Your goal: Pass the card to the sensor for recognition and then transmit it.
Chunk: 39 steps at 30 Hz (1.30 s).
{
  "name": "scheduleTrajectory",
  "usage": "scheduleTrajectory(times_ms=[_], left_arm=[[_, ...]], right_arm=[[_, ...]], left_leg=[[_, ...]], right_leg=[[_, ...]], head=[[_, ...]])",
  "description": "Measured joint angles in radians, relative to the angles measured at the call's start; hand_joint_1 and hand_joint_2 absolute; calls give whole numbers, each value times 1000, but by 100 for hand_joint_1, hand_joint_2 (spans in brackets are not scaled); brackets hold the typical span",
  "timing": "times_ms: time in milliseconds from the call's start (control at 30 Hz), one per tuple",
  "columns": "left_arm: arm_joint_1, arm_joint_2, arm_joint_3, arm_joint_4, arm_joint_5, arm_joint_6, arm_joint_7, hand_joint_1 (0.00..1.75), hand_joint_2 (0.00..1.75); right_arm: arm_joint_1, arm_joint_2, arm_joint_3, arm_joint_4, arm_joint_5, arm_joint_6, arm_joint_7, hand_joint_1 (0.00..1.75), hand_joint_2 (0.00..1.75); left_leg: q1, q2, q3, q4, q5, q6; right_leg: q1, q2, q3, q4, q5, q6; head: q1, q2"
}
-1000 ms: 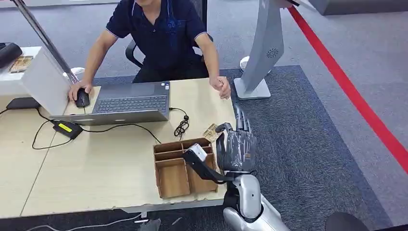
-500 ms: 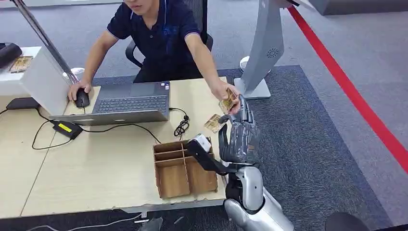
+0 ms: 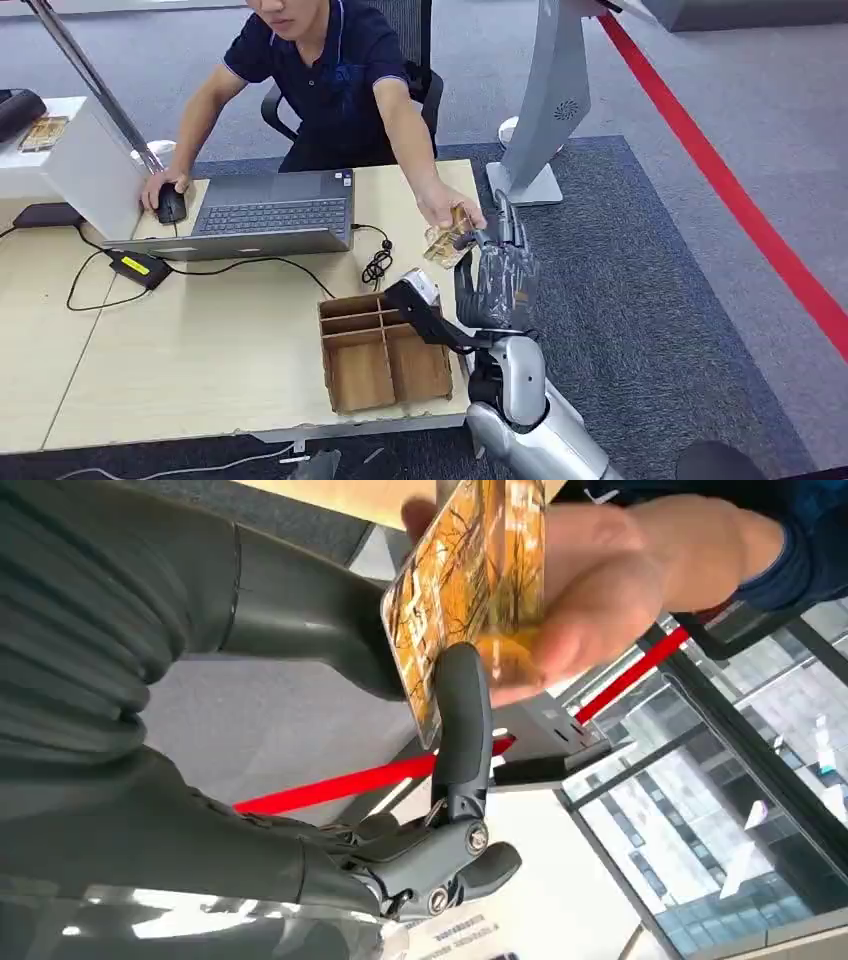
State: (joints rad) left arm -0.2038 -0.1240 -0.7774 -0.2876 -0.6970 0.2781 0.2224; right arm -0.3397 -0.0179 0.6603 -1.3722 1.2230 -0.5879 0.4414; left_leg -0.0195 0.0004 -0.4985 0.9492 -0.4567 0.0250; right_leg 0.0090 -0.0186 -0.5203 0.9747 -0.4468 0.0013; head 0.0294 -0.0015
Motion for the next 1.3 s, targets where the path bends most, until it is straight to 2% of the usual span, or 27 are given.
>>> scheduleTrajectory(times_ms=[433,467,500,533,567,700,733,900,933,1300], left_arm=[[0,-5,0,0,-1,4,-3,0,175],[0,-5,0,0,-1,5,-3,0,175],[0,-5,0,0,-1,5,-3,0,175],[0,-5,0,0,-1,5,-3,0,175],[0,-6,0,0,-1,6,-3,0,175],[0,-7,1,0,-1,6,-3,0,175],[0,-7,1,0,-1,6,-3,0,175],[0,-7,1,0,-1,6,-3,0,175],[0,-7,1,0,-1,6,-3,0,175],[1,-7,9,0,3,8,1,0,175]], right_arm=[[-37,-7,0,26,1,21,5,175,175],[-39,-7,0,28,1,21,7,106,175],[-40,-7,0,30,1,21,8,106,175],[-40,-7,0,31,1,21,10,31,175],[-40,-8,0,31,1,21,11,3,175],[-40,-8,0,34,0,15,12,0,175],[-40,-8,0,35,1,10,12,0,0],[-40,-8,1,44,14,6,15,0,0],[-40,-8,2,45,17,6,17,0,175],[-31,-8,2,49,18,-3,26,0,175]], left_leg=[[0,0,0,0,0,0],[0,0,0,0,0,0],[0,0,0,0,0,0],[0,0,0,0,0,0],[0,0,0,0,0,0],[0,0,0,0,0,0],[0,0,0,0,0,0],[0,0,0,0,0,0],[0,0,0,0,0,0],[0,0,0,0,0,0]], right_leg=[[0,0,0,0,0,0],[0,0,0,0,0,0],[0,0,0,0,0,0],[0,0,0,0,0,0],[0,0,0,0,0,0],[0,0,0,0,0,0],[0,0,0,0,0,0],[0,0,0,0,0,0],[0,0,0,0,0,0],[0,0,0,0,0,0]], head=[[0,0],[0,0],[0,0],[0,0],[0,0],[0,0],[0,0],[0,0],[0,0],[0,0]])
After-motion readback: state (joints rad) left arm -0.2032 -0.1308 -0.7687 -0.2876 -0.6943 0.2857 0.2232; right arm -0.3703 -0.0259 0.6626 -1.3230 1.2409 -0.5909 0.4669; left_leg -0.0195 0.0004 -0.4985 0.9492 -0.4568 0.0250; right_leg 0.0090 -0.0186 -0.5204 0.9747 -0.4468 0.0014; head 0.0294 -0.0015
